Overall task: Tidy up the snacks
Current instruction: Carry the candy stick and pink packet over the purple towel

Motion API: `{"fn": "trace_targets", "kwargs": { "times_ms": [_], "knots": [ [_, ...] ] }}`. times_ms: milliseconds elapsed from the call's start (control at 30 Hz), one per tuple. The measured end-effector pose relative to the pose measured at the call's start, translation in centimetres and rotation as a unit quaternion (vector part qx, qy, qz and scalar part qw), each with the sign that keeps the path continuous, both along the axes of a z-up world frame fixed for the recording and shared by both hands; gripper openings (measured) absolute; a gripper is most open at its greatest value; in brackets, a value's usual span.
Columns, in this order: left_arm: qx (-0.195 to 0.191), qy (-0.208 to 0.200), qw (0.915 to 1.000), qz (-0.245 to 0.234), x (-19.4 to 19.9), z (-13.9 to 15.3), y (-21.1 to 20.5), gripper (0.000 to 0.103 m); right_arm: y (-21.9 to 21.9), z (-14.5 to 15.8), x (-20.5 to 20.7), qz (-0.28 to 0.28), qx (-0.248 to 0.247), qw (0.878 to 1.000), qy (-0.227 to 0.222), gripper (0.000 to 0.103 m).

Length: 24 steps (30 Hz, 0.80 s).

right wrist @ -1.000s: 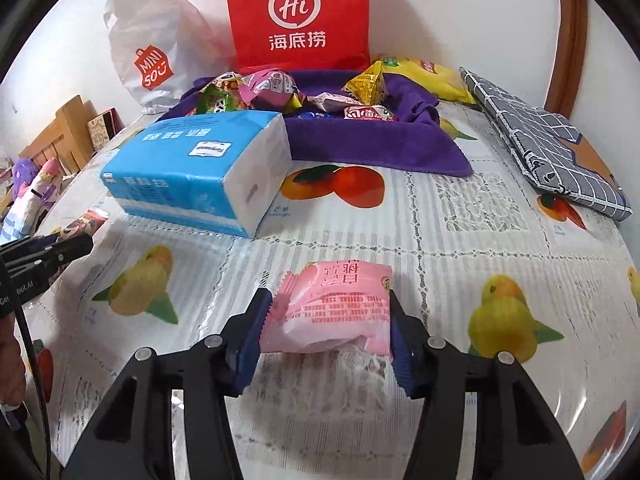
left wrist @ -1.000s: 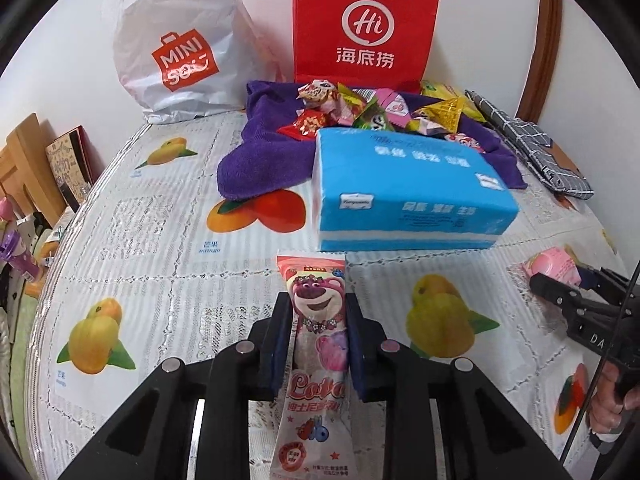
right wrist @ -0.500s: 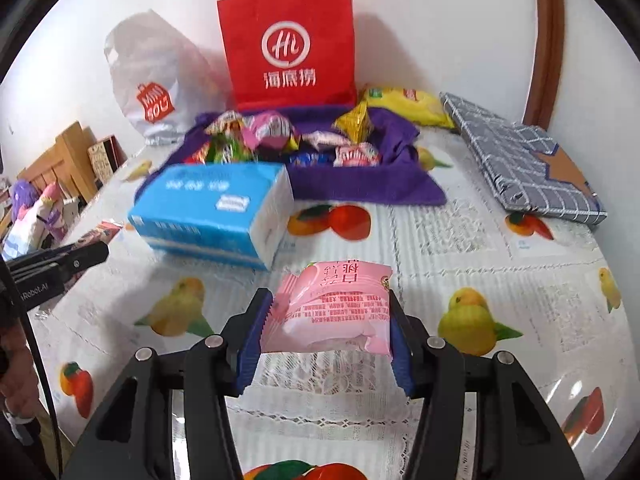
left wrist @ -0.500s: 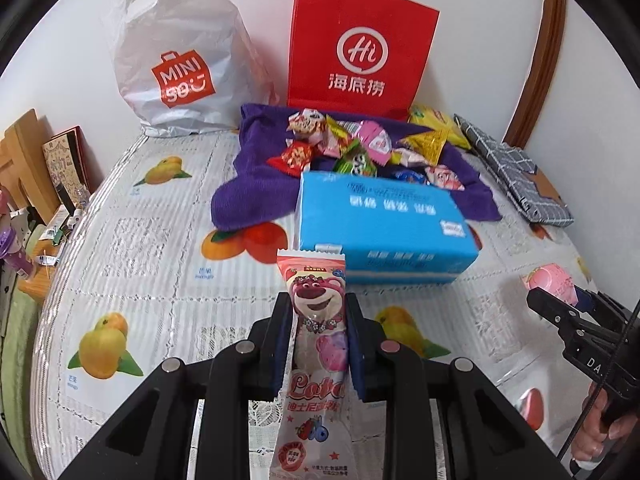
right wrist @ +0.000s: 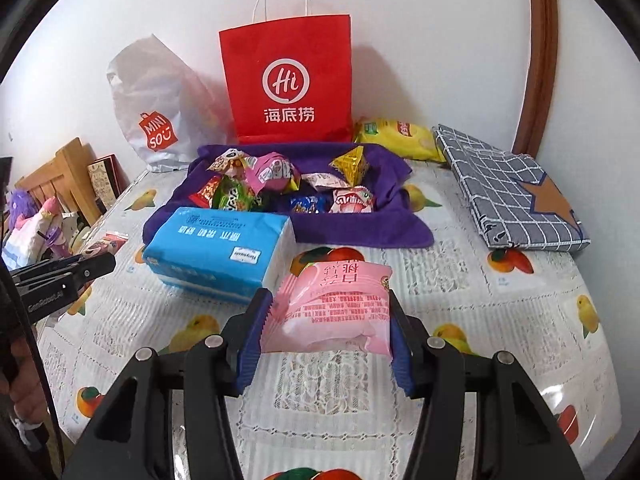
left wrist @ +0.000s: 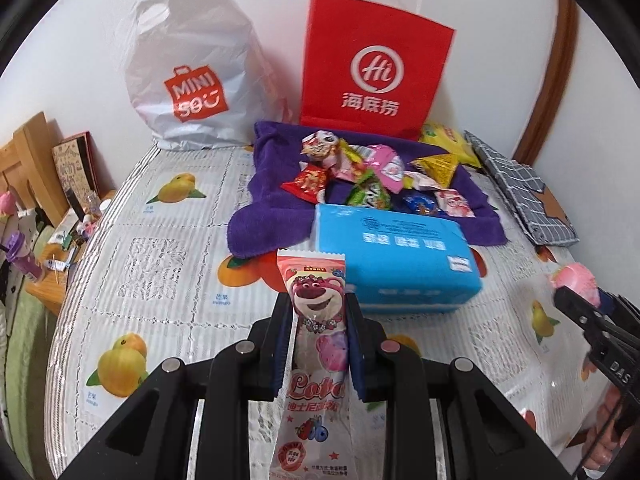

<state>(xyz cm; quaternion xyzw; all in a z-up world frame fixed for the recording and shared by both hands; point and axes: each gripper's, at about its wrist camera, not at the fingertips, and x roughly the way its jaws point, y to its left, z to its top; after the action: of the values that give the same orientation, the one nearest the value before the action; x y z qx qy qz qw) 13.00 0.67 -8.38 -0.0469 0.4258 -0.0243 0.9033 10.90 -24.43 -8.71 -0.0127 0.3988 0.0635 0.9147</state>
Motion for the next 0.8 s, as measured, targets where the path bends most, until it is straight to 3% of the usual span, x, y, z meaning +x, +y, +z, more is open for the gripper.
{"fn": "trace_targets", "kwargs": {
  "times_ms": [400,800],
  "knots": [
    [0.005,0.049,0.9986,0.02,6.8,-4.4,2.1,0.024,-1.4,-2.1,5.5,-0.011,0.009,1.0,0.022,0.053],
    [0.009,0.054,0.9983,-0.016,8.4,-5.1,-1.4,0.024,-2.3,-3.1,8.0,-0.017,0.011,0.999,0.036,0.054]
  ]
}}
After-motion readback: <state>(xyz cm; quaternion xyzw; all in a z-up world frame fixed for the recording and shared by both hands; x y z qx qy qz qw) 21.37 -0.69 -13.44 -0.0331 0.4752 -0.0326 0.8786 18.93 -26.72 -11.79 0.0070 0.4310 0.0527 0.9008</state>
